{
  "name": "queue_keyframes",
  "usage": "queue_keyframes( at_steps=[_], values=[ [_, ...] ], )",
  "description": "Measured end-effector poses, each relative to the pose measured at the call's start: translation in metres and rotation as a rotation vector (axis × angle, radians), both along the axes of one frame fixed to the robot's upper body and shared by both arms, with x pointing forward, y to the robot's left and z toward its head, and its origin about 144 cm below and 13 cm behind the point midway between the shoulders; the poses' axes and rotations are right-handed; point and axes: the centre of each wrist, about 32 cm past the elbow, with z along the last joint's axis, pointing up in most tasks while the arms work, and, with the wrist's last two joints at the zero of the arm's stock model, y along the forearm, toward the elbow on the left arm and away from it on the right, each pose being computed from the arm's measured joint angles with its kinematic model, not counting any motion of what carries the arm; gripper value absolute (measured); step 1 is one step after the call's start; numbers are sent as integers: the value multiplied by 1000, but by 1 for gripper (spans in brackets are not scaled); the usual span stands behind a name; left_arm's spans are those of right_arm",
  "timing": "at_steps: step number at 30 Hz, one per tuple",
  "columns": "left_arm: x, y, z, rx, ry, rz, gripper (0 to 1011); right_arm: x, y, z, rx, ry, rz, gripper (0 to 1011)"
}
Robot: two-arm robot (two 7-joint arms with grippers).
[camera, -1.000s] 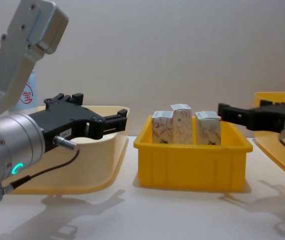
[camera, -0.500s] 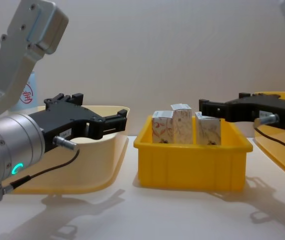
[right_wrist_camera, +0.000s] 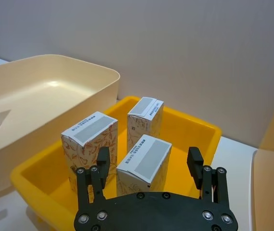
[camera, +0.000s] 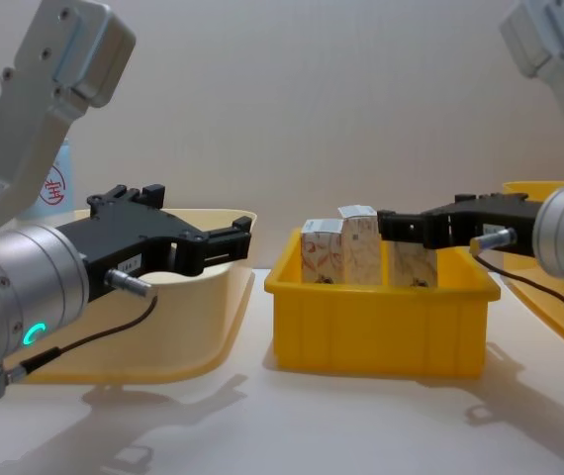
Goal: Bimanual collaborative sorting of washing and personal care products
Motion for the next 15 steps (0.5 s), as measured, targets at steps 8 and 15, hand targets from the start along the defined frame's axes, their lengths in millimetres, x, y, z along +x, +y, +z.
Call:
queue_keyframes(
  at_steps=[8, 15],
  values=[
    [0, 0, 0, 0, 0, 0, 1003, 7, 6, -4, -2, 35, -8, 1001],
    [0, 0, 0, 0, 0, 0, 1003, 11, 10, -9, 3, 66, -11, 1001]
  ],
)
